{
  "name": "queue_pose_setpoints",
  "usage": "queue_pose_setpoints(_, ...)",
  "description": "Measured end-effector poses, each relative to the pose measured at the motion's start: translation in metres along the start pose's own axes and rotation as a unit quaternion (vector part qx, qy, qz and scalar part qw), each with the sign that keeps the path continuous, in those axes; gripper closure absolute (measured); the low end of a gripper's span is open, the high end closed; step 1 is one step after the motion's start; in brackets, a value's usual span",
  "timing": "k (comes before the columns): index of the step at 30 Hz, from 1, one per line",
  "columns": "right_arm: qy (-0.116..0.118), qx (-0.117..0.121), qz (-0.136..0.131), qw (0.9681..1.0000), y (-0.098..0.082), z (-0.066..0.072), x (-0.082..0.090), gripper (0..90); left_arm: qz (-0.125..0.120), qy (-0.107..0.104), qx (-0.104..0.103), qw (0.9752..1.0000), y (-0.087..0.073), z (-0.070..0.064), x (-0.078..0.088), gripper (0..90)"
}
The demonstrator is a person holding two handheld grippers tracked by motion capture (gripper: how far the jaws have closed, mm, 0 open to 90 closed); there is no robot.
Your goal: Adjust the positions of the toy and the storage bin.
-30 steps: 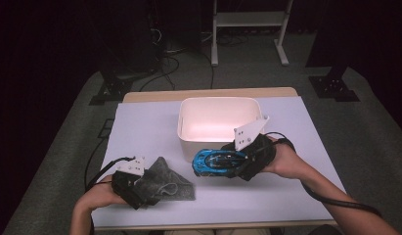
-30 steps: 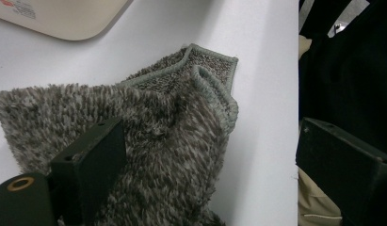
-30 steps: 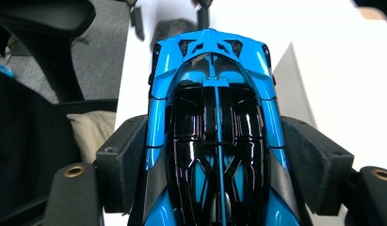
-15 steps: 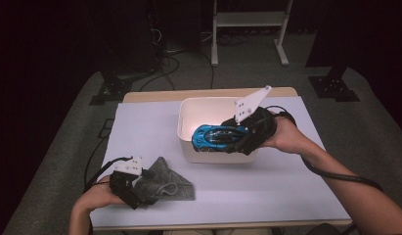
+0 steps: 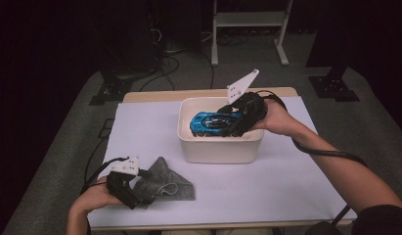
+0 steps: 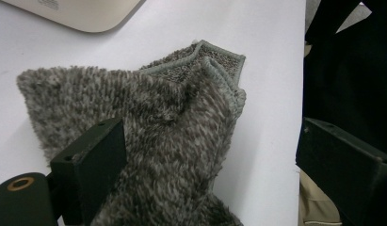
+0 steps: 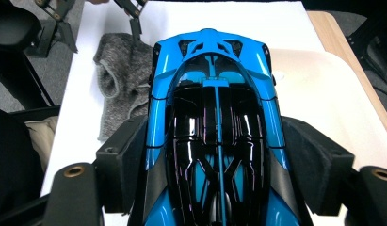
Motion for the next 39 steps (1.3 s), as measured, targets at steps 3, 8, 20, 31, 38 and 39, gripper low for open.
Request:
queue_pose_setpoints(3, 0.002, -0.003, 0.002, 1.0000, 0.000, -0.008, -0.006, 26.6, -0.004, 0.002, 0.000, 1.0000, 0.000, 0.000, 0.002, 8.4)
queue_pose_setpoints(8, 0.005, -0.005, 0.008, 0.9999, -0.001, -0.016, -0.014, 26.6, -0.005, 0.003, 0.004, 1.0000, -0.001, 0.001, 0.002, 8.4)
queue_pose_setpoints(20, 0.014, -0.019, 0.027, 0.9994, -0.015, -0.029, -0.038, 26.6, -0.002, 0.000, 0.006, 1.0000, -0.002, 0.001, 0.000, 8.4)
queue_pose_setpoints(31, 0.024, -0.027, 0.047, 0.9982, -0.025, -0.032, -0.059, 26.6, -0.002, -0.003, 0.006, 1.0000, -0.001, 0.003, 0.000, 8.4)
queue_pose_setpoints(38, 0.033, -0.026, 0.060, 0.9973, -0.027, -0.031, -0.073, 26.5, -0.006, -0.004, 0.010, 0.9999, -0.003, 0.005, 0.000, 8.4)
queue_pose_setpoints(39, 0.037, -0.025, 0.060, 0.9972, -0.027, -0.032, -0.076, 26.6, -0.006, -0.004, 0.010, 0.9999, -0.003, 0.005, 0.001, 8.4)
Point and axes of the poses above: each handheld gripper's, and its own axes: x roughly backward along the jaws, y roughly out of its top, z roughly to its left, the point moved 4 cm from there along -x, roughly forward along the jaws, and after that the axes turned 14 degrees about -y, right-handed, at the moved point
